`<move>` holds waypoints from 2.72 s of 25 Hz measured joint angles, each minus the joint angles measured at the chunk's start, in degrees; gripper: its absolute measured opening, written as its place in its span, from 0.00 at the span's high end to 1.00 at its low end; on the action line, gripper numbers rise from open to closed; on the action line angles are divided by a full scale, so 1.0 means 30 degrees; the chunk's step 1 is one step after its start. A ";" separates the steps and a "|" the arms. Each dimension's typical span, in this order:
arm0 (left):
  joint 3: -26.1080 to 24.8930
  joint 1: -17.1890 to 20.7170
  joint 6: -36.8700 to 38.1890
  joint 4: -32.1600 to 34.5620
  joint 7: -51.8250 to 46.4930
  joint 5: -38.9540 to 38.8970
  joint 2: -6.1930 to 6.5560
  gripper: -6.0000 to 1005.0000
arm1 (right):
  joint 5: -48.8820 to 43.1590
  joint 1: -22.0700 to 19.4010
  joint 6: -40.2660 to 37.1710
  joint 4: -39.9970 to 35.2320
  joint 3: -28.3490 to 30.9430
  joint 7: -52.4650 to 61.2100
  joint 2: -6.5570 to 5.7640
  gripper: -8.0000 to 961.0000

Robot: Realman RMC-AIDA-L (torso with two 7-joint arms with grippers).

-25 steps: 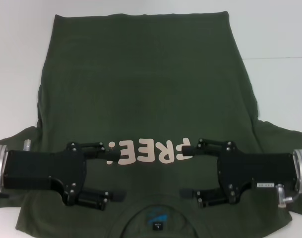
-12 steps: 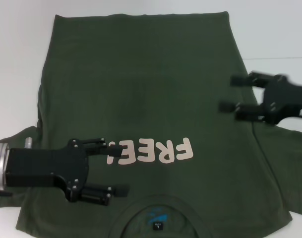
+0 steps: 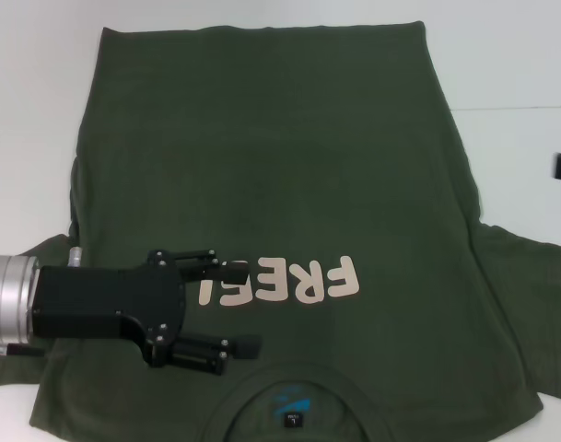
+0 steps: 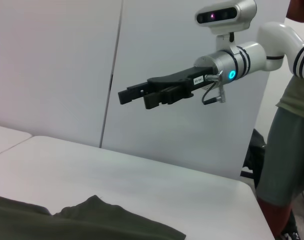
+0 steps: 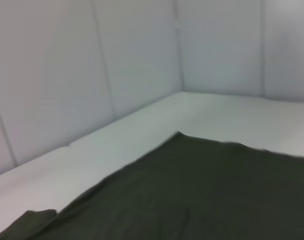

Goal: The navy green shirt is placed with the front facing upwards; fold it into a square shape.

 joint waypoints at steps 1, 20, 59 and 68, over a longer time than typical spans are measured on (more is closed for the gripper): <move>0.0000 -0.0025 -0.0003 -0.0038 -0.0048 0.0001 -0.0005 0.10 | -0.0002 -0.0035 -0.0705 -0.0194 0.0728 0.0262 -0.0012 0.15; 0.0083 -0.0356 -0.0315 -0.0551 -0.0113 0.0003 -0.0152 0.10 | -0.3487 -0.0322 -0.3417 -0.0789 0.4826 0.3601 -0.0180 0.14; 0.0361 -0.0064 -0.0269 -0.0622 -0.0552 0.0297 -0.0245 0.10 | -1.5558 0.5540 -0.2745 0.7107 -0.0893 1.2244 -0.3096 0.14; 0.0364 -0.0054 -0.0268 -0.0639 -0.0551 0.0222 -0.0250 0.10 | -1.5603 0.5783 -0.1506 0.9600 -0.1501 1.2204 -0.3488 0.14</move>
